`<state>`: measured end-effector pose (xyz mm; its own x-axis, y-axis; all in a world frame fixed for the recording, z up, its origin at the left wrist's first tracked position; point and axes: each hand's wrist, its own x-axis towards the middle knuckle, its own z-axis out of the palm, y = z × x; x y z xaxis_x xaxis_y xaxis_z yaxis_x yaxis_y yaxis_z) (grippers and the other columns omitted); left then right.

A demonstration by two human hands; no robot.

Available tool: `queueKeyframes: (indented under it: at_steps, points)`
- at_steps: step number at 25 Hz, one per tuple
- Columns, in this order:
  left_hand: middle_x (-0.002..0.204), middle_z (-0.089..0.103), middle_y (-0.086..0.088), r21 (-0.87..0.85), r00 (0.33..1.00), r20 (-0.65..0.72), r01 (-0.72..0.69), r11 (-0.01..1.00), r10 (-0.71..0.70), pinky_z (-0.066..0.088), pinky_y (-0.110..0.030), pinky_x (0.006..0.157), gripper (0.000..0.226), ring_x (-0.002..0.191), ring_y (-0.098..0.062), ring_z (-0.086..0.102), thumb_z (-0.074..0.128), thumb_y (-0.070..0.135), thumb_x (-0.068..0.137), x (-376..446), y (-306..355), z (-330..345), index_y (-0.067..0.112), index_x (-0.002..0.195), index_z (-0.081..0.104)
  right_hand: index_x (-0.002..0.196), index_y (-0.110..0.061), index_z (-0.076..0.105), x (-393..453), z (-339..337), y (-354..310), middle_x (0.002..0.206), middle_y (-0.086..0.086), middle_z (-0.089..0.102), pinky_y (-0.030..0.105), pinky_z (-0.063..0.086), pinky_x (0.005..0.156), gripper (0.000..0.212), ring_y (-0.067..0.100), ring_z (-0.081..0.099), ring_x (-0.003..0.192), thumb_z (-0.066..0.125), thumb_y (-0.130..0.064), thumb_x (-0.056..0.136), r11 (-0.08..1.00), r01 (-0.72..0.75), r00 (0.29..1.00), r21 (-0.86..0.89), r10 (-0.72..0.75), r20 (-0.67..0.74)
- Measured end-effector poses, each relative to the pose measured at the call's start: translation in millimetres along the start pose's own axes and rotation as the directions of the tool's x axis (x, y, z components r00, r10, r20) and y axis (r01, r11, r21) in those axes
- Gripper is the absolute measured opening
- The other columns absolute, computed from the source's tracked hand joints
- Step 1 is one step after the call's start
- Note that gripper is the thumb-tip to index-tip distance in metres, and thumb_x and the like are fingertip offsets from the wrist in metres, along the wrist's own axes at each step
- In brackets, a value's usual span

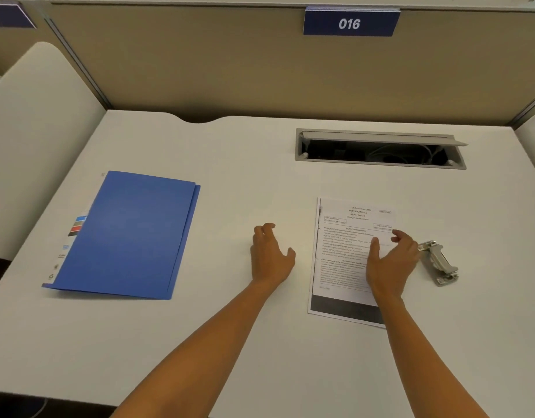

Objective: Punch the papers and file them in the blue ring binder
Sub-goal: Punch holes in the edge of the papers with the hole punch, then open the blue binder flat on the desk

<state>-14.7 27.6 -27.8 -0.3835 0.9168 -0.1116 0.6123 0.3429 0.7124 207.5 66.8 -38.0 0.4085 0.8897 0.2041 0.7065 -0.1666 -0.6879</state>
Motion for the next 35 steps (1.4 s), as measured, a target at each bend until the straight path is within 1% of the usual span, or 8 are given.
queueKeyframes:
  at_steps: [3, 6, 8, 11, 15, 21, 25, 35]
  points:
    - [0.134, 0.042, -0.006, 0.098, 0.985, -0.169, 0.06, 0.993, -0.042, 0.037, -0.035, 0.105, 0.06, 0.116, -0.024, 0.049, 0.069, 0.02, 0.081, 19, -38, -40, 0.009, 0.134, 0.041, 0.125, -0.016, 0.045, -15, 17, -23, 0.119, 0.005, 0.051, 0.035, 0.037, 0.096, 0.04, 0.02, 0.042, 0.111, 0.06, -0.026, 0.089, 0.99, 0.088, 0.993, 0.111, -0.096, 0.065]
    - [0.145, 0.035, -0.012, 0.231, 0.947, -0.293, 0.2, 0.952, -0.127, 0.028, -0.043, 0.114, 0.066, 0.133, -0.03, 0.037, 0.068, 0.026, 0.082, 38, -79, -82, 0.006, 0.137, 0.038, 0.125, -0.019, 0.045, -30, 34, -40, 0.119, 0.001, 0.051, 0.032, 0.036, 0.096, 0.038, 0.01, 0.039, 0.109, 0.058, -0.027, 0.091, 0.971, 0.15, 0.975, 0.186, -0.176, 0.136]
    - [0.154, 0.025, -0.016, 0.312, 0.925, -0.321, 0.307, 0.899, -0.204, 0.015, -0.046, 0.119, 0.075, 0.145, -0.033, 0.019, 0.067, 0.037, 0.084, 48, -105, -112, 0.005, 0.142, 0.032, 0.125, -0.02, 0.045, -39, 43, -50, 0.119, 0.0, 0.051, 0.03, 0.035, 0.097, 0.036, 0.006, 0.037, 0.108, 0.057, -0.027, 0.092, 0.959, 0.181, 0.956, 0.218, -0.224, 0.19]
    - [0.161, 0.008, -0.018, 0.299, 0.862, -0.331, 0.481, 0.824, -0.383, 0.0, -0.053, 0.119, 0.099, 0.149, -0.035, -0.002, 0.067, 0.054, 0.08, 56, -137, -160, 0.007, 0.151, 0.017, 0.124, -0.022, 0.045, -51, 53, -62, 0.118, -0.003, 0.051, 0.031, 0.036, 0.097, 0.037, 0.008, 0.039, 0.109, 0.059, -0.026, 0.091, 0.947, 0.197, 0.929, 0.252, -0.263, 0.261]
    - [0.162, -0.005, -0.014, 0.239, 0.77, -0.269, 0.636, 0.734, -0.579, -0.004, -0.063, 0.115, 0.124, 0.149, -0.035, -0.013, 0.068, 0.073, 0.066, 61, -167, -218, 0.014, 0.155, 0.005, 0.125, -0.022, 0.045, -67, 60, -74, 0.118, -0.005, 0.05, 0.029, 0.037, 0.097, 0.039, 0.009, 0.043, 0.111, 0.061, -0.026, 0.089, 0.918, 0.26, 0.851, 0.298, -0.364, 0.378]
    - [0.162, -0.009, -0.014, 0.324, 0.752, -0.189, 0.655, 0.683, -0.632, -0.002, -0.075, 0.107, 0.139, 0.147, -0.04, -0.013, 0.082, 0.07, 0.049, 56, -194, -268, 0.032, 0.153, -0.001, 0.125, -0.024, 0.045, -99, 69, -87, 0.123, -0.012, 0.048, 0.027, 0.039, 0.1, 0.04, 0.005, 0.043, 0.116, 0.061, -0.03, 0.089, 0.862, 0.368, 0.698, 0.349, -0.504, 0.509]
    - [0.161, -0.004, -0.016, 0.299, 0.729, -0.156, 0.678, 0.672, -0.666, 0.001, -0.076, 0.106, 0.142, 0.147, -0.042, -0.009, 0.082, 0.073, 0.042, 52, -210, -272, 0.04, 0.15, -0.003, 0.125, -0.024, 0.045, -108, 72, -91, 0.123, -0.012, 0.048, 0.026, 0.038, 0.102, 0.04, 0.004, 0.042, 0.117, 0.061, -0.03, 0.089, 0.854, 0.368, 0.651, 0.368, -0.519, 0.553]
    - [0.159, 0.002, -0.017, 0.262, 0.769, -0.15, 0.637, 0.725, -0.621, 0.007, -0.077, 0.105, 0.135, 0.147, -0.042, -0.003, 0.079, 0.075, 0.046, 31, -193, -245, 0.044, 0.15, -0.002, 0.122, -0.024, 0.048, -129, 87, -111, 0.125, -0.007, 0.051, 0.023, 0.039, 0.098, 0.035, 0.006, 0.046, 0.113, 0.061, -0.027, 0.09, 0.88, 0.287, 0.605, 0.378, -0.472, 0.641]
